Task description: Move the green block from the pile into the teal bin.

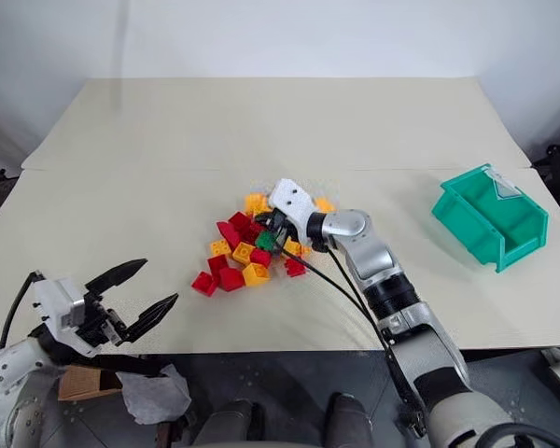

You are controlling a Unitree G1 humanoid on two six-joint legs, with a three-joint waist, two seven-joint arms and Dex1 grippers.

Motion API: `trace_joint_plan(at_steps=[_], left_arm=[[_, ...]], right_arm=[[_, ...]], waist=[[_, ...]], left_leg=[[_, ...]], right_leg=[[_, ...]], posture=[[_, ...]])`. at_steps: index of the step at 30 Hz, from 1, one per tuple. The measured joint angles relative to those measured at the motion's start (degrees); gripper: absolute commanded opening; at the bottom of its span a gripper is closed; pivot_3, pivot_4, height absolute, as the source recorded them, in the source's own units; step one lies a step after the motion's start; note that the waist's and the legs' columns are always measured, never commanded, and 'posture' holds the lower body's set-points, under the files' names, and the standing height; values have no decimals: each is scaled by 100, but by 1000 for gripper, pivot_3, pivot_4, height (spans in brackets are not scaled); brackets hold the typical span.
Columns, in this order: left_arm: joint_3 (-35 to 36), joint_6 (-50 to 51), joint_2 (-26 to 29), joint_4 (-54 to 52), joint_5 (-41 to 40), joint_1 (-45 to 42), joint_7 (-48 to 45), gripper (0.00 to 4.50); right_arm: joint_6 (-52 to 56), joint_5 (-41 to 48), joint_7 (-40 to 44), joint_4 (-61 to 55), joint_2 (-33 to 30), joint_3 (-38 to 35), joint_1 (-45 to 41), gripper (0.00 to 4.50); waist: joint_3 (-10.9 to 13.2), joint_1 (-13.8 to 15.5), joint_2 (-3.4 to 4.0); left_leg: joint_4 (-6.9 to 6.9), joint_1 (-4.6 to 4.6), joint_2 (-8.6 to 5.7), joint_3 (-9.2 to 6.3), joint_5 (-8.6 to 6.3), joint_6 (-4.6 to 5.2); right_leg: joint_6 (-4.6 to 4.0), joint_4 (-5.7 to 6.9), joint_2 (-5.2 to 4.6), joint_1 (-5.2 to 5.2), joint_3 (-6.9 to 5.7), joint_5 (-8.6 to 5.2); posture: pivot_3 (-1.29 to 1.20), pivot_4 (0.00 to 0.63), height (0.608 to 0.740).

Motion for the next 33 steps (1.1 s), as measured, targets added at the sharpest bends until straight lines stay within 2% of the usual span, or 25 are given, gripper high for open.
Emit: trace_joint_plan(at_steps=[6,11,19,22,25,33], left_arm=[[-166,81,4,14,3,-333,4,4500],[-205,83,9,65,15,-387,0,4500],[-206,79,8,78,21,-366,8,4500],[-215,76,-4,80,30,-361,11,4500],[-260,73,-17,91,40,-409,14,4500],[-326,73,-18,259,45,-485,13,4500]], right_arm=[[-411,-164,226,407,120,-38,-66,19],[-288,-146,792,-538,29,110,482,19],[334,-71,1187,-1947,-972,-54,1294,19],[566,-50,1269,-2226,-1478,-207,1471,19],[591,-103,1238,-2347,-1721,-263,1548,19],[1040,-105,1041,-2747,-1468,-165,1742,19]], waist=[[1,-83,1],[1,-48,1],[1,-13,1],[0,-13,0],[0,-10,0],[0,-9,0]], left_leg=[[-5,1,5,4,-1,-2],[-4,-1,5,3,-2,-4],[3,-2,5,4,-3,-4],[3,-1,5,6,-4,-3],[5,2,5,9,-4,-3],[6,1,6,8,-4,-4]], right_leg=[[0,-2,4,-1,2,0],[0,-5,4,-2,2,0],[0,-7,4,0,3,0],[0,-9,3,1,4,0],[-1,-9,3,3,5,0],[-2,-9,4,3,5,1]], posture=[[0,150,740],[0,150,740],[0,150,740],[0,150,740],[0,150,740],[0,150,740]])
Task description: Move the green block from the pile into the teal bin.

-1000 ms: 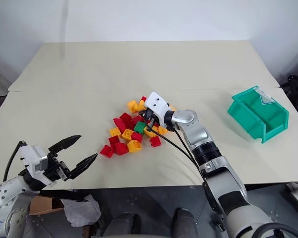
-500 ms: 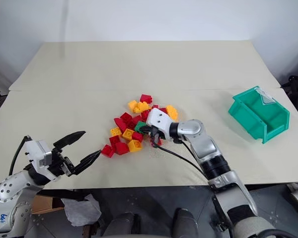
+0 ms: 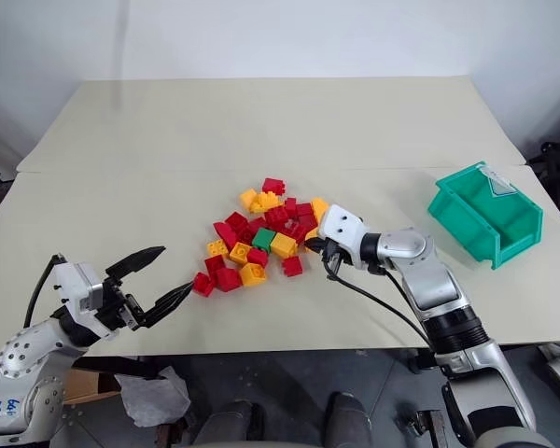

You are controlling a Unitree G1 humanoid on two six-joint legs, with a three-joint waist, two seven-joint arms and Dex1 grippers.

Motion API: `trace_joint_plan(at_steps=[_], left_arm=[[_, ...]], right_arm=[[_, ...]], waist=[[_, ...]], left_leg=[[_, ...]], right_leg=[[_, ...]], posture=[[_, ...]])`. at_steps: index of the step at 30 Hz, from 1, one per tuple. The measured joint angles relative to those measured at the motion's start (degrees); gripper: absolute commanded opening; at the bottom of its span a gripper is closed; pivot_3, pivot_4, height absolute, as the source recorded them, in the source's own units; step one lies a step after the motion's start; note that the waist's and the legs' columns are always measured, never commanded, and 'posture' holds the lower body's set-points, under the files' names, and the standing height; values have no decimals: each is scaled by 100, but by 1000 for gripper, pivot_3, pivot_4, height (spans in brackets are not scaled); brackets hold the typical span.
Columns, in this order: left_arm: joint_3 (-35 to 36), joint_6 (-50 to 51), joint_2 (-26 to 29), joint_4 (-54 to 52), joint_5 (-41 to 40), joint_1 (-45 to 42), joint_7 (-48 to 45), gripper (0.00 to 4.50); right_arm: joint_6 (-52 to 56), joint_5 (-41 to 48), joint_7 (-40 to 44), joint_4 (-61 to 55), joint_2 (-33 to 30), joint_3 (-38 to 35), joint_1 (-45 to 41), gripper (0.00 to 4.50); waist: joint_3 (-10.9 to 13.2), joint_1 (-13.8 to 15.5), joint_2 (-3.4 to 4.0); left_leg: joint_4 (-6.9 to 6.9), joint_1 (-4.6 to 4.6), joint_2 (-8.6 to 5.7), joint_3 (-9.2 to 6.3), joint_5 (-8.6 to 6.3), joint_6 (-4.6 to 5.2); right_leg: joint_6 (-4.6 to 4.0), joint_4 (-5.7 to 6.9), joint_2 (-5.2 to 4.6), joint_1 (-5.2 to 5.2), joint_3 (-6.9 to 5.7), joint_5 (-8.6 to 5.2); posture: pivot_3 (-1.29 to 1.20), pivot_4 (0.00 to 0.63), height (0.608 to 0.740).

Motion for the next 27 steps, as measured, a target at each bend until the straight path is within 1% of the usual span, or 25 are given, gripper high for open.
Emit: trace_joint_plan(at_steps=[4,8,11,14,17,18,19,22,23,27], left_arm=[[-29,0,2,4,0,-57,-1,4500],[-26,5,13,4,-1,-29,15,4500],[-8,8,18,0,-3,32,29,4500],[21,8,40,-12,-12,85,41,4500],[52,13,60,-22,-18,127,45,4500],[67,14,74,-33,-23,127,45,4500],[102,15,87,-43,-30,139,44,4500],[199,15,99,-47,-42,245,32,4500],[213,16,99,-47,-46,256,14,4500],[286,18,158,-78,-151,329,-105,4500]], right_arm=[[218,-137,-120,-205,380,428,34,19],[465,-153,-42,-440,434,643,44,19],[418,-22,155,-570,263,595,172,19],[287,430,489,-614,29,195,345,19],[284,903,699,-678,-129,-260,357,608],[331,1045,773,-674,-258,-428,358,896],[346,1163,866,-636,-470,-634,361,1285],[248,1281,1092,-381,-993,-1090,399,2236],[166,1295,1152,-223,-1123,-1205,430,2634],[-14,1270,1277,331,-1377,-1329,513,3983]], waist=[[0,-19,2],[0,7,1],[0,51,1],[0,96,1],[0,117,1],[0,120,1],[1,128,0],[0,149,0],[1,145,0],[1,117,0]], left_leg=[[-2,2,0,0,0,0],[-1,-2,-1,-2,0,0],[-1,-3,-1,-1,-1,1],[-1,-3,-1,1,-1,2],[-1,-3,-1,2,-1,2],[-1,-3,-1,2,-1,2],[-1,-5,-1,4,-2,4],[-2,-5,-2,4,-5,8],[-2,-5,-2,5,-6,7],[-3,-3,0,13,-6,7]], right_leg=[[0,2,1,-2,0,0],[0,0,-1,-2,1,0],[0,-3,0,-2,0,0],[0,-7,0,-2,0,0],[0,-7,1,-2,0,0],[0,-7,0,-2,0,0],[0,-11,0,-2,1,0],[0,-17,0,0,-1,0],[0,-17,0,1,-1,0],[0,-17,0,0,1,0]], posture=[[0,150,740],[0,150,740],[0,150,740],[0,150,740],[0,150,740],[0,150,740],[0,150,740],[0,150,740],[0,150,740],[0,150,740]])
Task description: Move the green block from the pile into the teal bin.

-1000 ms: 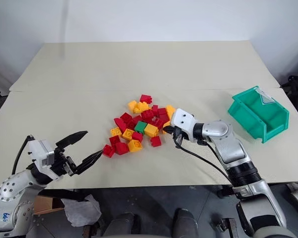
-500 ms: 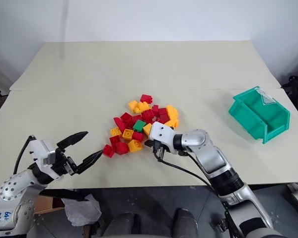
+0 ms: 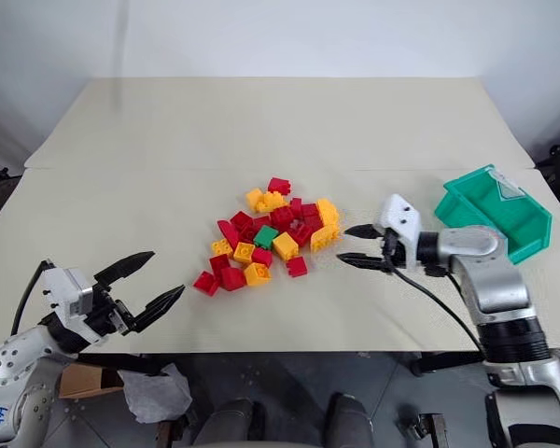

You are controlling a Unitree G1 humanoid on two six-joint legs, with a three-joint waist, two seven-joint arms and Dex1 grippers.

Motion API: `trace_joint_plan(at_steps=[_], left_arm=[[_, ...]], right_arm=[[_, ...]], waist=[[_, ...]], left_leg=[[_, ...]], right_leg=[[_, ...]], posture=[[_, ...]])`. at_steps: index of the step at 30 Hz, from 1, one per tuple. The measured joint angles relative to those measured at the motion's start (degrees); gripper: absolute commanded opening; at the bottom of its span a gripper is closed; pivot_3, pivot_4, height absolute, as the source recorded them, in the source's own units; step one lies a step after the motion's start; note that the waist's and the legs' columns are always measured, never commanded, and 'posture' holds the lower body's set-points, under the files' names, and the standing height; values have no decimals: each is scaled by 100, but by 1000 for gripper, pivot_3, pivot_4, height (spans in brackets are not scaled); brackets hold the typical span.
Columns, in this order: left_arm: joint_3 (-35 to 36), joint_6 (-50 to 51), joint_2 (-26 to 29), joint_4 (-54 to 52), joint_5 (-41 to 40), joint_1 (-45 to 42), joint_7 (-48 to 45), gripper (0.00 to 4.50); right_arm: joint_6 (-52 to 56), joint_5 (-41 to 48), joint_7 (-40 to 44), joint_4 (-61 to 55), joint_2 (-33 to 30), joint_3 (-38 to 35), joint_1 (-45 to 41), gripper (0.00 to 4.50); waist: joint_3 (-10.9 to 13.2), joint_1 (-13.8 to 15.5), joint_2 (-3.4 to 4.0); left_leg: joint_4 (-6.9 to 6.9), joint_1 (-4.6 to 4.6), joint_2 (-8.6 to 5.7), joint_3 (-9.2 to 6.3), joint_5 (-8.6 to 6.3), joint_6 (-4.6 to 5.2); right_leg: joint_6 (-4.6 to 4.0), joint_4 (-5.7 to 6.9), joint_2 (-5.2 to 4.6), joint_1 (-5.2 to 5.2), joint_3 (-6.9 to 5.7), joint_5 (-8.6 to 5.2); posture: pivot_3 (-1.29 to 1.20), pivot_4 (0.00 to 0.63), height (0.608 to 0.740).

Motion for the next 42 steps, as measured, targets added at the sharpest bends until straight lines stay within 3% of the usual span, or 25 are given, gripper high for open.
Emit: trace_joint_plan(at_steps=[1,2,10,16,22,34,37,42], left_arm=[[25,8,39,-4,-57,20,-53,4500],[42,16,73,-17,-96,24,-93,4500],[56,85,215,-128,-244,91,-413,4500],[30,112,206,-132,-239,39,-369,4500],[-72,110,128,-179,-211,55,-251,4500],[-180,67,-65,-334,-158,173,-63,4500],[-191,62,-68,-334,-114,151,-29,4500],[-190,51,-68,-333,-96,133,-26,4500]], right_arm=[[31,10,2,29,10,3,4,4363],[97,38,0,20,41,10,-2,4455],[1975,266,-747,-727,1019,780,-935,4455],[3023,91,-1557,-613,1973,1431,-1699,4455],[3210,-220,-2276,59,2605,1607,-2114,4455],[3116,-587,-2518,634,2733,1617,-2355,4455],[3058,-639,-2515,715,2767,1636,-2377,3892],[3025,-684,-2365,718,2771,1770,-2381,2232]], waist=[[0,-22,1],[1,-30,2],[2,-48,5],[2,-7,5],[2,-9,5],[2,-31,5],[2,-38,5],[2,-64,5]], left_leg=[[0,1,2,4,0,0],[-1,2,3,4,0,-1],[3,1,5,0,0,-2],[3,-1,4,-2,-1,-4],[0,-3,3,-2,-1,-5],[-2,-2,4,1,-2,-6],[-2,-2,4,1,-2,-6],[-4,-2,4,1,-2,-6]], right_leg=[[0,0,1,-1,1,0],[0,1,1,-1,1,0],[-2,6,2,-3,2,1],[-2,11,2,-7,1,1],[-2,13,3,-11,1,1],[-2,15,6,-14,2,1],[-2,15,5,-14,2,1],[-2,15,6,-15,2,1]], posture=[[0,150,740],[0,150,740],[0,150,740],[0,150,740],[0,150,740],[0,150,740],[0,150,740],[0,150,740]])
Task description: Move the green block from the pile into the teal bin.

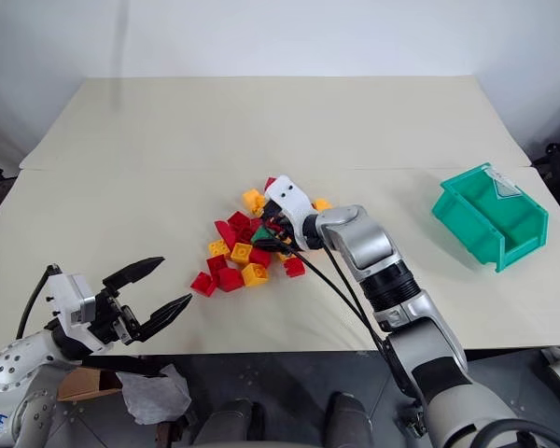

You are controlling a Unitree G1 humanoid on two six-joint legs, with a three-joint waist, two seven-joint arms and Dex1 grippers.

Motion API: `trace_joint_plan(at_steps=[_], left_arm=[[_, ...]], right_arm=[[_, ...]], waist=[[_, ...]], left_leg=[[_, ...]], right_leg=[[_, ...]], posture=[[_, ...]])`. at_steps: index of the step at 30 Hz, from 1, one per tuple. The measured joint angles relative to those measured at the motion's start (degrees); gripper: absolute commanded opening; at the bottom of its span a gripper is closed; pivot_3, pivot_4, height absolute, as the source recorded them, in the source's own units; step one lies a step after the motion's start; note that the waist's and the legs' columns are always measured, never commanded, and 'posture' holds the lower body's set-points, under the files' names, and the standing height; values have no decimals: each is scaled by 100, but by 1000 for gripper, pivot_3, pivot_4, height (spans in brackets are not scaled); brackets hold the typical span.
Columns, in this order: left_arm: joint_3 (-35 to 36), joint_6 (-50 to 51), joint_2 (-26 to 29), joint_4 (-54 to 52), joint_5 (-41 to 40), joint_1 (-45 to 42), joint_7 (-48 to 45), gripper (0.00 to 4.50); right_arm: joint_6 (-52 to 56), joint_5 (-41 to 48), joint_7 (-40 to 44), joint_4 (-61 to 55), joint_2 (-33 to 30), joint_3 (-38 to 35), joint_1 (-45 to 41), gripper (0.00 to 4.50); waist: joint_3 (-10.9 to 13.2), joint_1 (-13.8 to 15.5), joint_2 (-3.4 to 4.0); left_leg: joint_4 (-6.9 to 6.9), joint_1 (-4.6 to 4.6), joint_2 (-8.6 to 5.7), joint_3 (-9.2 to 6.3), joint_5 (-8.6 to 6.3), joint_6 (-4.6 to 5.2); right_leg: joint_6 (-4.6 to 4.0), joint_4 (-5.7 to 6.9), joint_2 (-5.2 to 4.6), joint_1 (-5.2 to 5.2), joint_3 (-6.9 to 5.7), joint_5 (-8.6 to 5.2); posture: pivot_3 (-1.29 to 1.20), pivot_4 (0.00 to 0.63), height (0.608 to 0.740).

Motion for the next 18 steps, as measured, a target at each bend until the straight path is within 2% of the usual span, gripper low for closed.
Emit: trace_joint_plan(at_steps=[1,2,9,14,18], left_arm=[[0,-2,0,0,3,-4,0,4500],[0,-3,0,0,6,-8,0,4500],[-3,-12,0,1,11,-49,2,4500],[-161,-8,0,11,11,-312,-11,4500],[-450,42,0,33,10,-631,-96,4500]], right_arm=[[-10,-5,39,-18,-4,33,-8,1848],[-12,-12,58,-19,-6,56,-21,1789],[-157,21,256,-57,-112,16,-1,1793],[-1130,579,586,-404,-195,-910,384,1793],[-1743,1001,835,-905,-629,-1712,886,1793]], waist=[[0,-9,0],[0,-17,0],[0,-67,0],[0,-55,0],[0,0,0]], left_leg=[[0,0,0,0,0,0],[0,0,0,0,0,0],[-3,-1,0,-1,0,0],[-2,-2,-2,-1,0,0],[-3,-2,-2,-2,-1,1]], right_leg=[[0,0,0,0,0,0],[0,0,0,0,0,0],[0,-1,0,0,0,0],[0,-3,-1,1,0,0],[0,-5,-1,2,-2,0]], posture=[[0,150,740],[0,150,740],[0,150,740],[0,150,740],[0,150,740]])
